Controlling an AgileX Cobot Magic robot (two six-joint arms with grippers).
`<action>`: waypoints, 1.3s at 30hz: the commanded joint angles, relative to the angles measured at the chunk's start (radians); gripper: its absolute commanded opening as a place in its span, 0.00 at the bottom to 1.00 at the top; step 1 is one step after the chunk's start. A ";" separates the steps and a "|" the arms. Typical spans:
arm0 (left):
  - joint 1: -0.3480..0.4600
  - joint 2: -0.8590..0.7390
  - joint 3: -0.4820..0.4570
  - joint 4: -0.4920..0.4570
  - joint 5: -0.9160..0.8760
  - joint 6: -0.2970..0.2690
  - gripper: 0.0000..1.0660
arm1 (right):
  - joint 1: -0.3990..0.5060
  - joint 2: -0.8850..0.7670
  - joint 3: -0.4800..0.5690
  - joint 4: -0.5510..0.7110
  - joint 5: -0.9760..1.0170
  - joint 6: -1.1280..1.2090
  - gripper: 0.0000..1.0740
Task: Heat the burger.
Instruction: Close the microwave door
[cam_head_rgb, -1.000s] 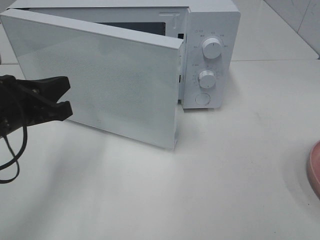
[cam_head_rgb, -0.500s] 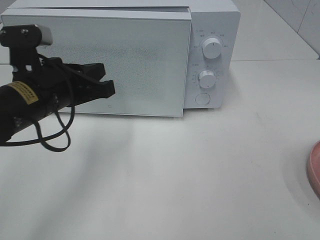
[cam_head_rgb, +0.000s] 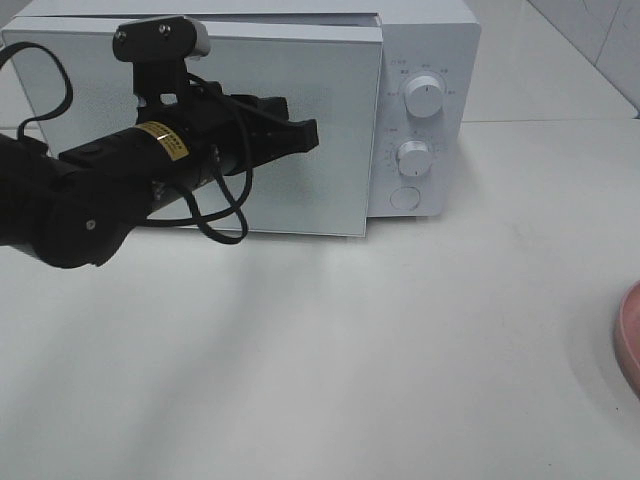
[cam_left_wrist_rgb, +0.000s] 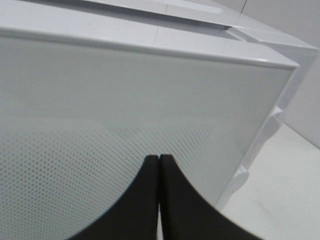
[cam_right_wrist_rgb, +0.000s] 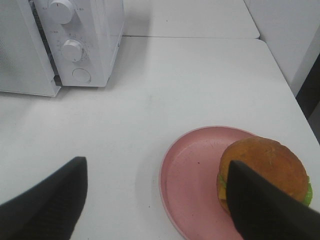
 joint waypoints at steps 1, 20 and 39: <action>-0.006 0.020 -0.042 -0.032 0.006 0.002 0.00 | -0.006 -0.025 0.001 0.002 0.001 -0.006 0.67; 0.011 0.145 -0.274 -0.135 0.063 0.134 0.00 | -0.006 -0.025 0.001 0.002 0.001 -0.006 0.67; -0.008 0.060 -0.306 -0.067 0.388 0.132 0.00 | -0.006 -0.025 0.001 0.002 0.000 -0.007 0.67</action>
